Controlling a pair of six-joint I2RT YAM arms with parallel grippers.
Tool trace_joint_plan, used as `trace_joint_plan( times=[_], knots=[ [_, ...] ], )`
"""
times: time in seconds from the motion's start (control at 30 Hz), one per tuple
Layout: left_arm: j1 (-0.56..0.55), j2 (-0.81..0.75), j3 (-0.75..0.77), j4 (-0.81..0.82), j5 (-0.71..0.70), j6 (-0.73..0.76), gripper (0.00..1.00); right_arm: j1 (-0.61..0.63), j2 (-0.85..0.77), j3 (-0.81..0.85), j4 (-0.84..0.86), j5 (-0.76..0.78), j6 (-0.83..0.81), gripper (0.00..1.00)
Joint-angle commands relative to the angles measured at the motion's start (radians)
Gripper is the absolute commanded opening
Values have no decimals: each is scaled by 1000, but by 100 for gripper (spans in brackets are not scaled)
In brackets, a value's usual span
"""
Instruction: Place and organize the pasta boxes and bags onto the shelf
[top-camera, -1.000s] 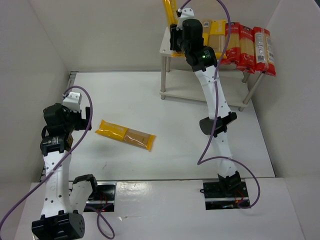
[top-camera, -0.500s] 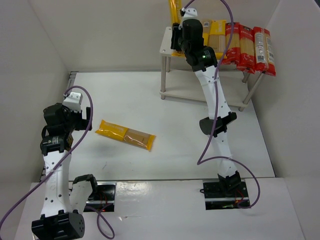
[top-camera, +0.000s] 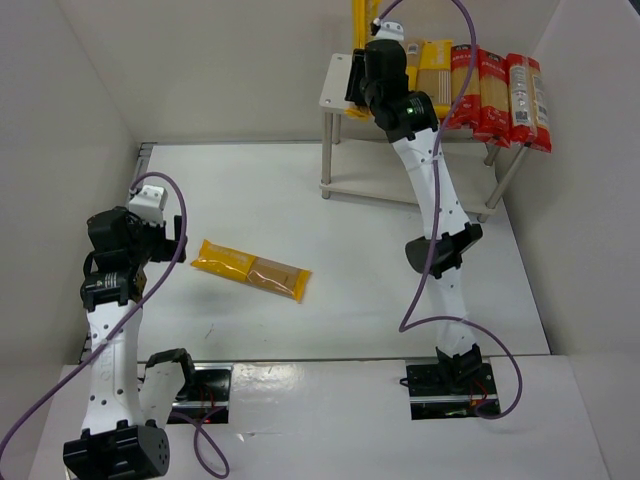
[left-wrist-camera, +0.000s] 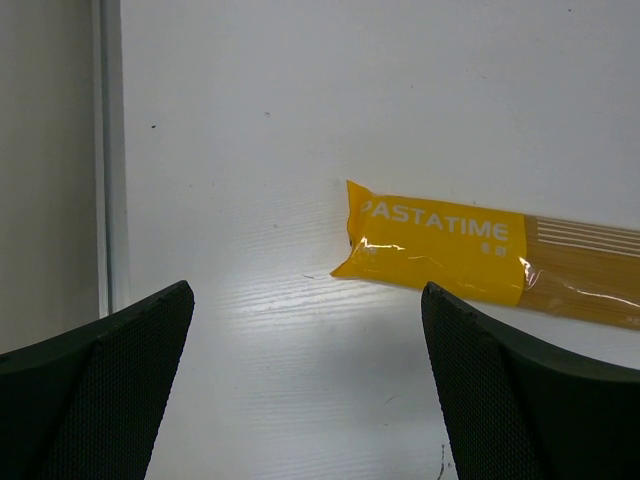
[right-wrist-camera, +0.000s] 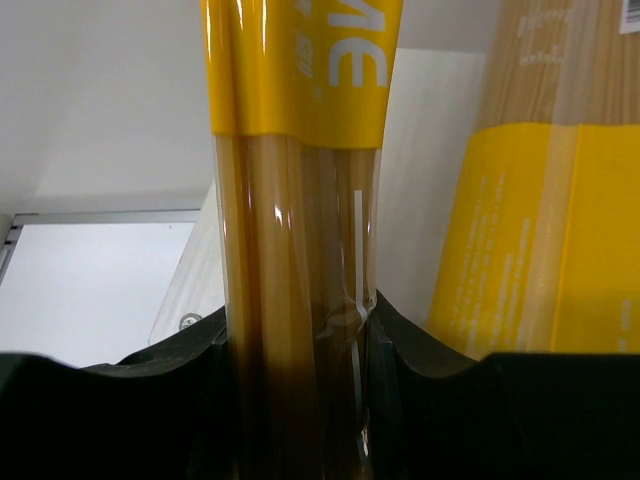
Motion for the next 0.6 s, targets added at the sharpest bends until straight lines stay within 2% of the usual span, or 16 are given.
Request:
trace_joint_plan(
  times=[0.0,0.07,0.1,0.2,0.37,0.57],
  knots=[
    [6,-22,-1,6,34,18,100,-1,-89,-18,62,107,23,21],
    [6,-22,-1,6,43,18,100,-1,-98,-18,63,140,37,35],
    [6,-22,-1,6,44,18,100,-1,-98,-31,63,149,37,45],
    [6,-31,-1,6,44,18,100,-1,-98,-31,72,172,37,59],
    [6,-31,-1,6,53,28,100,-1,-98,-31,72,209,47,66],
    [6,-31,-1,6,53,28,100,-1,-98,-31,63,209,66,67]
  ],
)
